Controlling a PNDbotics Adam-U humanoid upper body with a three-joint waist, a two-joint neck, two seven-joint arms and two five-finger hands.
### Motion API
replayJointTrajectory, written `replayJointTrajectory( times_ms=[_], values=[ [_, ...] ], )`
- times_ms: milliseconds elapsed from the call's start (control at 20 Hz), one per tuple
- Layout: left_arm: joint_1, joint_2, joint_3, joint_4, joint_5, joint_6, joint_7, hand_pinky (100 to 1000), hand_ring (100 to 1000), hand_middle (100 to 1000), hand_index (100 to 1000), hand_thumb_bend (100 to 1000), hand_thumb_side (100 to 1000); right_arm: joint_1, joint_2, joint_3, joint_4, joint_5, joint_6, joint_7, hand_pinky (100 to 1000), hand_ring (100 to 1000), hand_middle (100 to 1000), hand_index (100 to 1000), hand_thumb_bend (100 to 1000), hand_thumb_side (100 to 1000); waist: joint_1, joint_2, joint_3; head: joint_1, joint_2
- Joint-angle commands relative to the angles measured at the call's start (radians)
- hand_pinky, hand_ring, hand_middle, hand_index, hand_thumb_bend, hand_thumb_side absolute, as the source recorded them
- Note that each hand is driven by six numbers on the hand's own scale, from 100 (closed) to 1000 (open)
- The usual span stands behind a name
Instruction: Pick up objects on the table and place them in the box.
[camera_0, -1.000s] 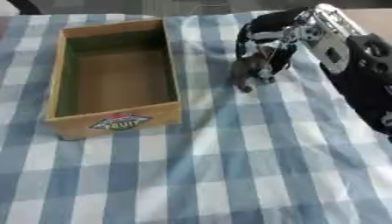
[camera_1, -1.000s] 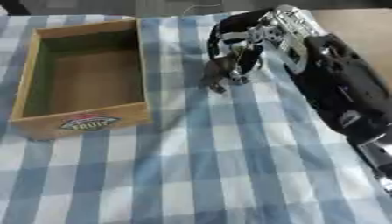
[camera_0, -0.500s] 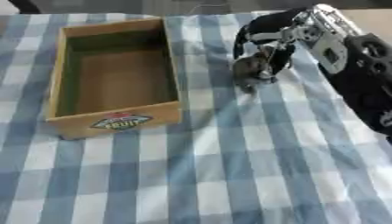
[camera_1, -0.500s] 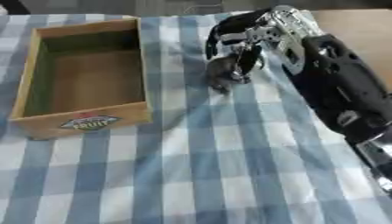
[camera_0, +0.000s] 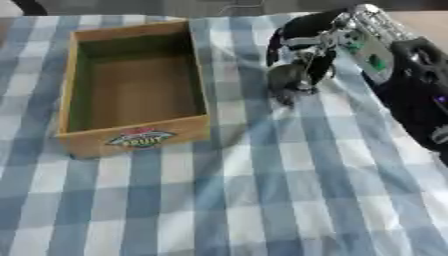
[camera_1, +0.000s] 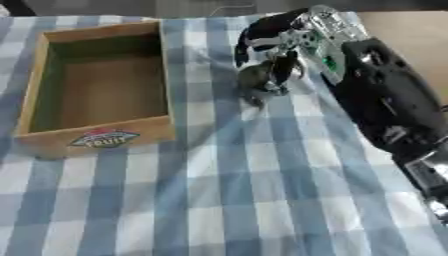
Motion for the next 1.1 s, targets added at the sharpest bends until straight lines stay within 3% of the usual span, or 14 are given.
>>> replayJointTrajectory(
  times_ms=[50, 100, 250, 800, 1100],
  values=[
    [-0.018, 0.017, 0.004, -0.019, 0.0, -0.004, 0.001, 871, 882, 887, 888, 100, 686, -0.015, -0.017, -0.009, 0.01, 0.02, -0.03, 0.017, 781, 871, 653, 746, 485, 100, 0.001, -0.018, 0.001, 0.002, -0.01],
    [-0.017, 0.017, 0.005, -0.019, 0.001, -0.004, 0.001, 871, 882, 887, 888, 100, 686, -0.015, -0.016, -0.009, 0.012, 0.021, -0.031, 0.014, 771, 852, 581, 680, 455, 100, 0.001, -0.018, 0.001, 0.002, -0.01],
    [-0.017, 0.018, 0.006, -0.019, 0.0, -0.003, 0.002, 870, 882, 887, 888, 100, 686, -0.016, -0.014, -0.008, 0.012, 0.02, -0.032, 0.005, 768, 846, 563, 662, 432, 100, 0.001, -0.019, 0.0, 0.002, -0.008],
    [-0.017, 0.018, 0.006, -0.019, 0.0, -0.003, 0.003, 870, 883, 887, 888, 100, 686, -0.009, -0.019, -0.008, 0.007, 0.007, -0.01, -0.011, 751, 824, 532, 632, 375, 100, 0.003, -0.018, -0.002, 0.002, -0.008],
    [-0.017, 0.018, 0.006, -0.019, 0.0, -0.003, 0.003, 870, 883, 887, 888, 100, 686, -0.008, -0.02, -0.007, 0.005, 0.004, 0.0, -0.012, 752, 824, 558, 662, 376, 100, 0.004, -0.018, -0.002, 0.001, -0.01]
  ],
)
